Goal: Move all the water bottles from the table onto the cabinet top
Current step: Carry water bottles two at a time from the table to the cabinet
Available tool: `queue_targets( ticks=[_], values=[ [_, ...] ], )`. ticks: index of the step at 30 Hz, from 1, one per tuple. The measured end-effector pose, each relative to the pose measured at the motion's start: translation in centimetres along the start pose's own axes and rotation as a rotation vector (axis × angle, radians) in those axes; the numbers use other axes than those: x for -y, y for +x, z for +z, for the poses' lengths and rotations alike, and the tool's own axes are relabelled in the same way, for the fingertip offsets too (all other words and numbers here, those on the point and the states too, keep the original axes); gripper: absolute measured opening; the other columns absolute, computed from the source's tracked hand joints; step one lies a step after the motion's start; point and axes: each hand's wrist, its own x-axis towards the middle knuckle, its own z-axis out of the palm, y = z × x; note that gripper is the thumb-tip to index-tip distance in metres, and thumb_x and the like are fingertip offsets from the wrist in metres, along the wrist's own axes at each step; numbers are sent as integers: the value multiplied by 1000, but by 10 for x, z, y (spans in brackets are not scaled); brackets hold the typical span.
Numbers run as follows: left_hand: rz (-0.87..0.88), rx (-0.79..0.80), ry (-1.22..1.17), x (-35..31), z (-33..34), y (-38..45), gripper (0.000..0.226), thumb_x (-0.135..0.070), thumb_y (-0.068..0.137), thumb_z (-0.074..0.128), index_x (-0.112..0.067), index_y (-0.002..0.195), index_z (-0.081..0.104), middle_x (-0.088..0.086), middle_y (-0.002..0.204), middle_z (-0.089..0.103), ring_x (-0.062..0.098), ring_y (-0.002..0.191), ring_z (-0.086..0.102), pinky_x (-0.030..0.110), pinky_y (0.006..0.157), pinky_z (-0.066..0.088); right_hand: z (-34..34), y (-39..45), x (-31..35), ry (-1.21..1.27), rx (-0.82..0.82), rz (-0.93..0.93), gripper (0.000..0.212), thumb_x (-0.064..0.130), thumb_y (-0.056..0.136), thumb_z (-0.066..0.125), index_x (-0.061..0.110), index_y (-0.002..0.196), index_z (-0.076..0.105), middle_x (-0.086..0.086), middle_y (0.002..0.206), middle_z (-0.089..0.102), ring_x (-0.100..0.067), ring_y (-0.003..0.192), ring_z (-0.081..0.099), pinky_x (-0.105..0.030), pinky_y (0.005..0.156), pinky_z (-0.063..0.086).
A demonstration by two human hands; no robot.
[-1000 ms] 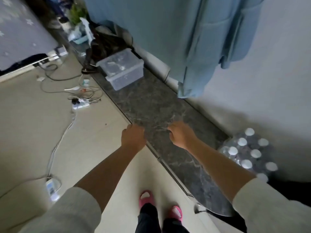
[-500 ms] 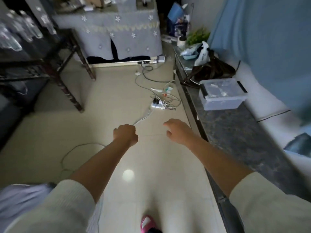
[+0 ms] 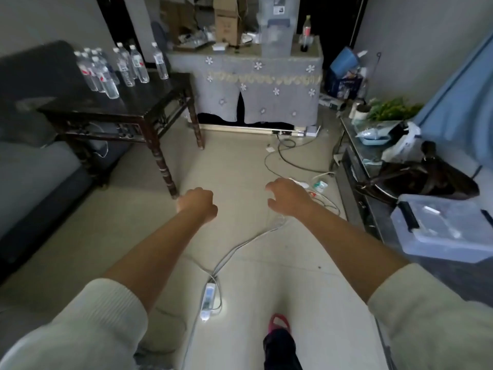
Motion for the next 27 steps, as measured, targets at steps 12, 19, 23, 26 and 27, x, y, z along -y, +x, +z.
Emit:
queue_targets(
  ticks=[12, 19, 23, 26, 27],
  values=[
    [-243, -147, -103, 52, -103, 232, 33, -21, 92, 45, -9, 120, 59, 14, 122, 59, 31, 114, 56, 37, 91, 47, -98, 282, 14, 29, -65, -224, 46, 21, 93, 48, 14, 138, 43, -14, 141, 43, -31, 129, 42, -37, 104, 40],
    [-353, -170, -119, 108, -133, 342, 35, -24, 93, 43, -12, 121, 59, 12, 125, 58, 31, 116, 54, 39, 93, 46, -122, 429, 51, 30, -67, -324, 37, 20, 89, 52, 8, 124, 54, -15, 132, 49, -33, 122, 48, -39, 100, 45],
    [-379, -180, -153, 150, -145, 411, 35, -24, 90, 47, -13, 120, 61, 14, 125, 59, 34, 116, 55, 42, 95, 48, -128, 515, 79, 25, -63, -370, 36, 19, 87, 53, 14, 123, 57, -17, 126, 52, -35, 119, 50, -37, 98, 45],
    [-377, -163, -151, 180, -154, 460, 35, -25, 89, 49, -11, 119, 61, 14, 124, 59, 34, 115, 55, 42, 95, 50, -135, 581, 101, 40, -58, -407, 30, 19, 85, 53, 13, 114, 61, -16, 124, 52, -35, 117, 52, -39, 96, 48],
    [-379, -158, -146, 191, -159, 477, 35, -25, 89, 49, -10, 119, 60, 14, 125, 58, 34, 116, 55, 42, 95, 49, -140, 601, 108, 42, -52, -416, 31, 18, 86, 53, 12, 115, 61, -16, 124, 52, -35, 115, 52, -39, 94, 49]
  ],
)
